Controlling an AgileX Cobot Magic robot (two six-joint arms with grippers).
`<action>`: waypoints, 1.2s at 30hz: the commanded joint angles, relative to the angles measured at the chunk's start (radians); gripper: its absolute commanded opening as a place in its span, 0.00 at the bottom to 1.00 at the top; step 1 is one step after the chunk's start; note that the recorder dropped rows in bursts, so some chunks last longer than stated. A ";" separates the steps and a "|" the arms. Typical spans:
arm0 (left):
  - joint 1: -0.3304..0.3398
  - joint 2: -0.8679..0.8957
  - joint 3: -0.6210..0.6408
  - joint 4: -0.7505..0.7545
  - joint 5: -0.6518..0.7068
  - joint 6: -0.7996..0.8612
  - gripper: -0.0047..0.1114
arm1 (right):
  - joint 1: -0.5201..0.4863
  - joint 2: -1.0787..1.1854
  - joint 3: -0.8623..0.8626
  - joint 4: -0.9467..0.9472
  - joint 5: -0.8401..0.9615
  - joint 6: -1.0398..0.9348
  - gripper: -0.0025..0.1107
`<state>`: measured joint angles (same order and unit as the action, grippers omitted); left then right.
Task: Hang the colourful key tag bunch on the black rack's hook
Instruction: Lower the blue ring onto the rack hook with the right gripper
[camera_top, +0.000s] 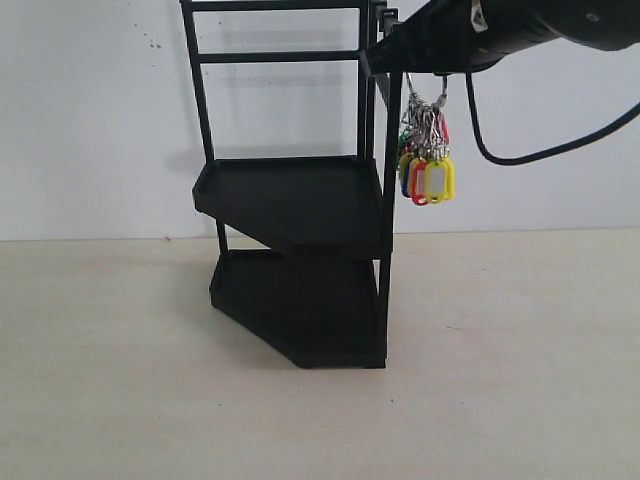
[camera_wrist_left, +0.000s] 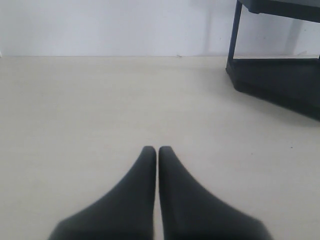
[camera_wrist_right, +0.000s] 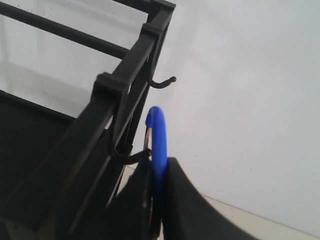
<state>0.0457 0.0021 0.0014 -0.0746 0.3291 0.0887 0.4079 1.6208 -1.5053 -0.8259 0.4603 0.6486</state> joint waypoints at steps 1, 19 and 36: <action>0.004 -0.002 -0.001 -0.007 -0.014 -0.010 0.08 | -0.001 -0.004 -0.012 0.067 0.006 -0.045 0.02; 0.004 -0.002 -0.001 -0.007 -0.014 -0.010 0.08 | 0.032 -0.004 -0.012 0.140 0.079 -0.077 0.28; 0.004 -0.002 -0.001 -0.007 -0.014 -0.010 0.08 | 0.032 -0.214 -0.012 0.255 0.370 -0.123 0.03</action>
<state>0.0457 0.0021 0.0014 -0.0746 0.3291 0.0887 0.4388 1.4548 -1.5118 -0.5930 0.7362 0.5710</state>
